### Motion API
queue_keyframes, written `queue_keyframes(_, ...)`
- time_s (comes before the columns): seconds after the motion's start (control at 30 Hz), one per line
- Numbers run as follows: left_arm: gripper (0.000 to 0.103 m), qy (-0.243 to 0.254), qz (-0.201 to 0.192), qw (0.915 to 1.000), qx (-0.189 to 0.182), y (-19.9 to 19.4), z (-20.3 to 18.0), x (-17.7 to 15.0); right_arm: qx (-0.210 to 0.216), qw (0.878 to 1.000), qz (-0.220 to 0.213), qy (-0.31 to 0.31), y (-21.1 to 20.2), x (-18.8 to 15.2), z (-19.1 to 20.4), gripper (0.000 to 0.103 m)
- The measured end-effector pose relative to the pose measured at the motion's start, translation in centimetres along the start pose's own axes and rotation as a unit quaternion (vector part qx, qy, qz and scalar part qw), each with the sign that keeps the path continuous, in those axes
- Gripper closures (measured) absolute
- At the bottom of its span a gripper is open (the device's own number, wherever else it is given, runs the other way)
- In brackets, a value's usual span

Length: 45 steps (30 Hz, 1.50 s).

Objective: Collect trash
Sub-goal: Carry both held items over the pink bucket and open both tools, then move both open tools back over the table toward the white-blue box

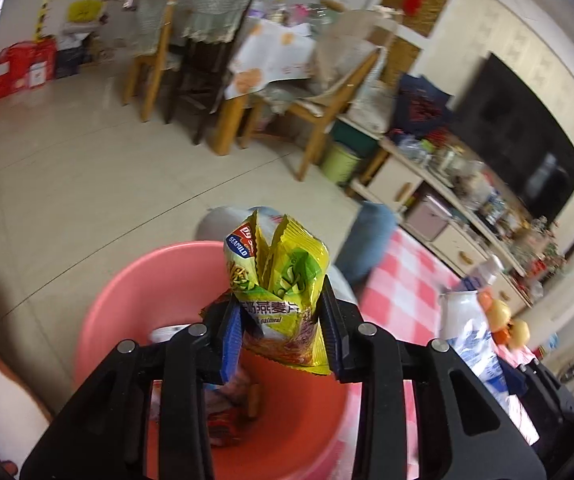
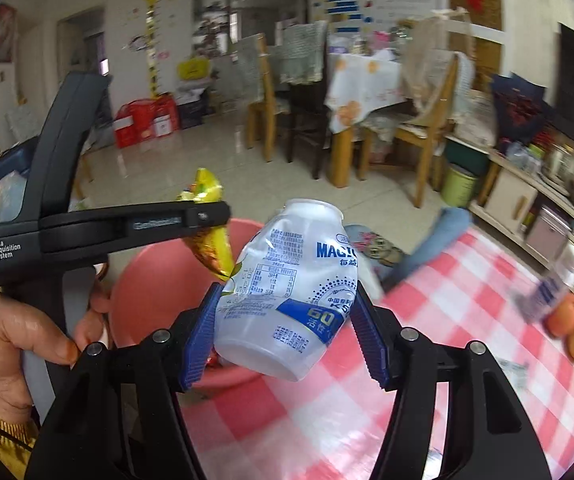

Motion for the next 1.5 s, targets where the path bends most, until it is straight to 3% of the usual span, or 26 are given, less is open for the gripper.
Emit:
queue_keyframes(0.03, 0.06, -0.008, 0.002, 0.9999, 0.006, 0.1, 0.7, 0.1, 0.007, 1.0, 0.005, -0.005, 0.7, 0.1, 0.6, 0.04)
queue_keyframes(0.17, 0.029, -0.012, -0.006, 0.9989, 0.046, -0.2, 1.9, 0.5, 0.027, 0.999, 0.019, -0.026, 3.1, 0.0, 3.0, 0.037)
queue_keyframes(0.23, 0.027, -0.014, -0.011, 0.9986, 0.05, -0.3, 2.1, 0.7, 0.012, 0.999, 0.015, -0.031, 3.5, -0.3, 3.6, 0.021)
queue_keyframes(0.4, 0.02, -0.016, -0.02, 0.9986, 0.045, -0.1, 2.2, 0.9, -0.026, 1.0, -0.002, -0.008, 2.0, -1.7, 2.9, 0.013)
queue_keyframes(0.57, 0.014, 0.051, -0.049, 0.9973, 0.02, -0.3, -0.7, 0.5, -0.057, 0.998, -0.009, 0.03, -0.6, -3.4, 0.7, 0.013)
queue_keyframes(0.87, 0.013, 0.127, -0.039, 0.9896, -0.057, 0.2, -5.9, -1.5, -0.095, 0.993, -0.017, 0.065, -5.2, -7.0, -2.3, 0.012)
queue_keyframes(1.1, 0.013, 0.157, -0.025, 0.985, -0.067, 0.4, -9.2, -3.0, -0.121, 0.989, -0.025, 0.082, -8.5, -9.5, -3.9, 0.006)
queue_keyframes(1.17, 0.013, 0.16, -0.022, 0.9813, -0.104, 0.3, -10.2, -3.4, -0.128, 0.988, -0.022, 0.086, -9.3, -10.0, -4.3, 0.005)
queue_keyframes(1.5, 0.013, 0.212, -0.012, 0.9633, -0.164, 0.7, -14.2, -6.5, -0.167, 0.981, -0.032, 0.096, -13.2, -11.8, -6.2, 0.005)
Point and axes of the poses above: each gripper's, at about its wrist camera, not at the fingertips, and y roughly the way its jaws point, z to its left, x to its top, the point moved 2 cm from there along y, roughly the way its jaws point, and after that the axes turned 7 degrees about -x, right-handed, at the moved point
